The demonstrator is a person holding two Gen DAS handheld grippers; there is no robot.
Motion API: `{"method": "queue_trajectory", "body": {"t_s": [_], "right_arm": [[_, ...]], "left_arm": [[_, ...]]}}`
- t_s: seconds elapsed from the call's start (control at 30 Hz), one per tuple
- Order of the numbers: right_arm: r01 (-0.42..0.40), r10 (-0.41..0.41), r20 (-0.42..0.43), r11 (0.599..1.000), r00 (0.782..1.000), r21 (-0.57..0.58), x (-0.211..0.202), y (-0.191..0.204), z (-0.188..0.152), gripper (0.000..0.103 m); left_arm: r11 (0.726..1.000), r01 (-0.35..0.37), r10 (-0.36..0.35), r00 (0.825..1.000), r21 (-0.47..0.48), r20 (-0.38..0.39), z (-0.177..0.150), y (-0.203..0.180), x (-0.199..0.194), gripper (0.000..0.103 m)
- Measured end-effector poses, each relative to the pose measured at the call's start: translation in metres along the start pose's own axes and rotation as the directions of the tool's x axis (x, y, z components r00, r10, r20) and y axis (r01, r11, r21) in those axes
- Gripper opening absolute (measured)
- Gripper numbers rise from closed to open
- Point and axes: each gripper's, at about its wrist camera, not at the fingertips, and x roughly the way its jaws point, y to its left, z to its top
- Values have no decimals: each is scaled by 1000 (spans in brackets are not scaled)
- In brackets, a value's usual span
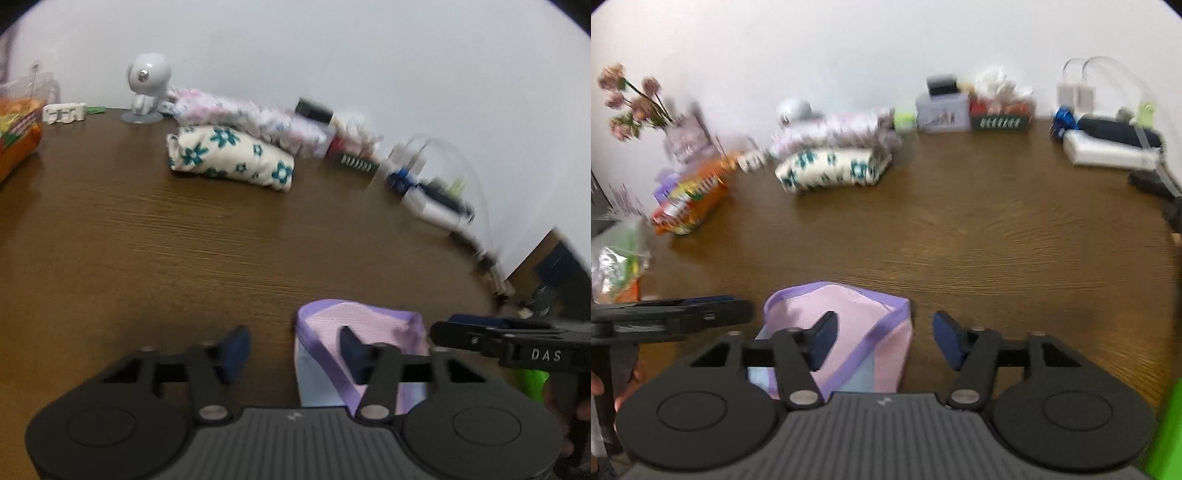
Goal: Fold clothes
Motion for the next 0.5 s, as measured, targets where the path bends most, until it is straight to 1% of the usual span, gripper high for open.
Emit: {"method": "queue_trajectory", "body": {"t_s": [0.03,0.07,0.1,0.13,0.17,0.23,0.27,0.33,0.37,0.4,0.43,0.47,0.5], "right_arm": [[13,-13,-13,1000,1000,-15,7,1,-1,52],[31,-32,-21,999,999,-21,11,0,-2,41],[50,-51,-30,998,998,-27,16,-1,-4,26],[66,-67,-31,997,997,-26,18,-3,-6,19],[64,-64,-32,998,997,-15,16,-7,-9,8],[25,-25,-24,1000,999,3,6,-16,-13,5],[-8,8,-2,1000,1000,-2,-3,-19,-17,4],[-68,72,67,996,995,-58,-28,-18,-26,4],[-96,105,104,991,989,-93,-41,-17,-32,4],[-122,139,139,984,980,-129,-53,-15,-37,4],[-146,175,172,975,969,-166,-66,-14,-42,4],[-174,224,221,959,949,-224,-81,-11,-53,4],[-201,286,277,933,917,-297,-97,-8,-68,4]], "left_arm": [[1000,9,-9,1000,10,-8,0,-2,4,46],[1000,20,-20,1000,18,-14,0,-4,7,37],[999,32,-31,999,26,-21,0,-6,10,10],[999,33,-32,999,33,-30,-1,-7,12,1],[999,26,-25,999,35,-24,-3,-9,12,2],[998,16,-18,1000,53,23,-11,-12,0,2],[996,33,-37,998,83,54,-16,-17,-13,1],[986,69,-87,989,152,118,-27,-29,-41,2],[980,66,-96,983,188,155,-35,-35,-57,2],[973,57,-102,976,224,194,-44,-40,-72,2],[964,33,-98,967,265,237,-55,-44,-85,2],[951,-4,-85,959,309,271,-69,-47,-96,2],[937,-39,-61,961,348,271,-83,-47,-100,2]]}}
